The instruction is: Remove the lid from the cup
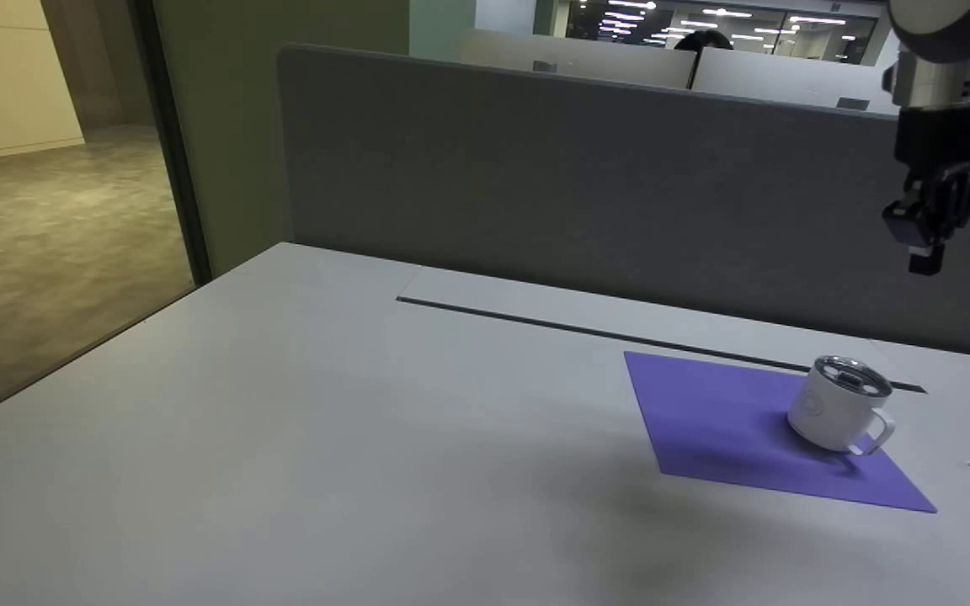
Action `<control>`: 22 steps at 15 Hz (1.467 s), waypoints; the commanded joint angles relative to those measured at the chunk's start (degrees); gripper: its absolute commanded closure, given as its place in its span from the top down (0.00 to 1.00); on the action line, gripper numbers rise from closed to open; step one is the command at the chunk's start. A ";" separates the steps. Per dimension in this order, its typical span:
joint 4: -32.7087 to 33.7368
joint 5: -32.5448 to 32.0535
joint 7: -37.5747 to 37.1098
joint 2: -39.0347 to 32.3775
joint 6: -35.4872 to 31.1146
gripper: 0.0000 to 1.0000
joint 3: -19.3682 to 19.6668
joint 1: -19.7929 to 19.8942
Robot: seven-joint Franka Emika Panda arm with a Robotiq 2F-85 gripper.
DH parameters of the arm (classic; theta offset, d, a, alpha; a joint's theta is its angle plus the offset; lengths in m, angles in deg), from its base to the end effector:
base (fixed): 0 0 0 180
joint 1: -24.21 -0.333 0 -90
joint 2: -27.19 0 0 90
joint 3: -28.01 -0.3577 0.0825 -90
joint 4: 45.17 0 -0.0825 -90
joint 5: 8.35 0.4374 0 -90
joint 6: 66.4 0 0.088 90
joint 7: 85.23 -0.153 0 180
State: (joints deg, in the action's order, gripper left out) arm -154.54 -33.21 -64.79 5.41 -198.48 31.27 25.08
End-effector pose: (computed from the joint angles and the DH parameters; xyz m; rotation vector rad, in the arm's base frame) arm 0.6836 -0.0711 0.2620 2.6841 0.8010 -0.0840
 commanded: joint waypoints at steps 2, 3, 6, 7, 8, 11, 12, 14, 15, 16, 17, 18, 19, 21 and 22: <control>-0.79 -1.03 -1.18 -1.76 -7.15 0.00 0.09 0.77; -0.73 -0.93 -1.41 -2.54 -8.93 0.00 0.33 0.94; -0.41 -0.32 -0.28 -5.57 -13.93 0.00 0.71 1.97; -0.13 -0.23 -0.21 -6.63 -14.77 0.00 0.82 2.16; -0.10 -0.05 0.16 -7.45 -15.49 0.00 0.84 2.45; -0.10 0.21 0.46 -9.84 -16.96 0.00 1.08 2.97; -0.21 0.52 0.80 -10.47 -17.39 0.00 0.89 3.27; -0.47 0.00 0.59 -11.86 -19.89 0.00 1.21 3.35; -0.16 -0.33 -0.04 -12.73 -20.86 0.00 1.67 3.07; 0.19 -0.04 0.00 -13.64 -21.47 0.00 1.65 3.15; 0.39 0.19 0.19 -14.40 -22.39 0.00 1.60 3.29; 0.54 0.34 0.36 -15.07 -22.97 0.00 1.57 3.35; 0.85 0.47 0.53 -15.76 -23.22 0.00 1.54 3.36; 1.31 1.20 0.81 -16.70 -22.40 0.00 1.15 3.49; 1.35 1.42 0.93 -17.03 -22.30 0.00 1.03 3.59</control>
State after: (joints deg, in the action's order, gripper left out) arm -154.72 -32.88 -64.49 -10.35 -221.47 32.70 28.24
